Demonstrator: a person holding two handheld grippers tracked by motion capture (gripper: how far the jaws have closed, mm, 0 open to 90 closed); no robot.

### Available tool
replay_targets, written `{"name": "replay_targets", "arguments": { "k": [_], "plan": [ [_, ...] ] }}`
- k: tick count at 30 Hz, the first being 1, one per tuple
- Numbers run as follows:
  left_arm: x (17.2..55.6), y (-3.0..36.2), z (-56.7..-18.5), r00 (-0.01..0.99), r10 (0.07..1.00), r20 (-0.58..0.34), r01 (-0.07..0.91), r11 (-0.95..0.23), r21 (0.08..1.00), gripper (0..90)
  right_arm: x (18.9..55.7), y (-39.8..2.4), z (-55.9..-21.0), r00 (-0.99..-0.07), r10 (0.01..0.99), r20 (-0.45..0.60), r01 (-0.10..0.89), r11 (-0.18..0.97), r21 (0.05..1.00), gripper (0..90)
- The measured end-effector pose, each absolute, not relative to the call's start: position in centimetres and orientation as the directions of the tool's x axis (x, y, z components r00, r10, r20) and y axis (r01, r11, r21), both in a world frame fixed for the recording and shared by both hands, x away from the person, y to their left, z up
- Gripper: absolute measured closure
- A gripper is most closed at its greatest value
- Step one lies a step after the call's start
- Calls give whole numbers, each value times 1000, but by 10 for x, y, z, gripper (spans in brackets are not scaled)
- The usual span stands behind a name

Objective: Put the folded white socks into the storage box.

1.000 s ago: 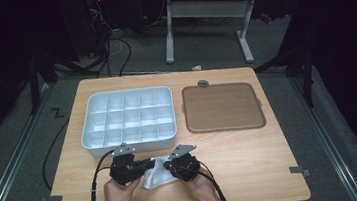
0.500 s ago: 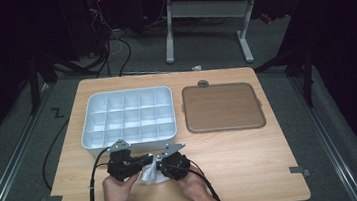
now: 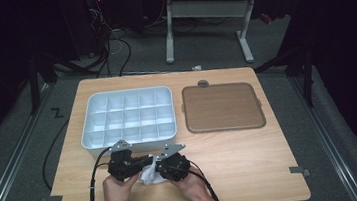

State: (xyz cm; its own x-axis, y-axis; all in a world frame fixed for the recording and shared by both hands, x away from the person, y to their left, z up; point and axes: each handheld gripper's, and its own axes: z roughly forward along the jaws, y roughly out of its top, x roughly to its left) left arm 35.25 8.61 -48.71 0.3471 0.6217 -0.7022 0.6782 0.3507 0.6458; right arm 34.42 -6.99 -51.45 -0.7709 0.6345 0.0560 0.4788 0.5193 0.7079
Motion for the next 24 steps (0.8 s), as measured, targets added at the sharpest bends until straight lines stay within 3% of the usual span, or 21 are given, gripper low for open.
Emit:
{"name": "replay_targets", "arguments": {
  "k": [5, 13, 24],
  "plan": [
    [352, 87, -488, 347, 638, -687, 675, 339, 655, 852, 337, -91, -499, -742, 668, 54, 472, 463, 750, 776],
    [352, 87, -488, 341, 645, -684, 676, 337, 655, 852, 336, -126, -497, -661, 746, 78, 539, 400, 741, 677],
    [351, 86, -488, 341, 647, -682, 673, 338, 658, 851, 332, -134, -500, -638, 758, 136, 553, 328, 766, 684]
  ]
}}
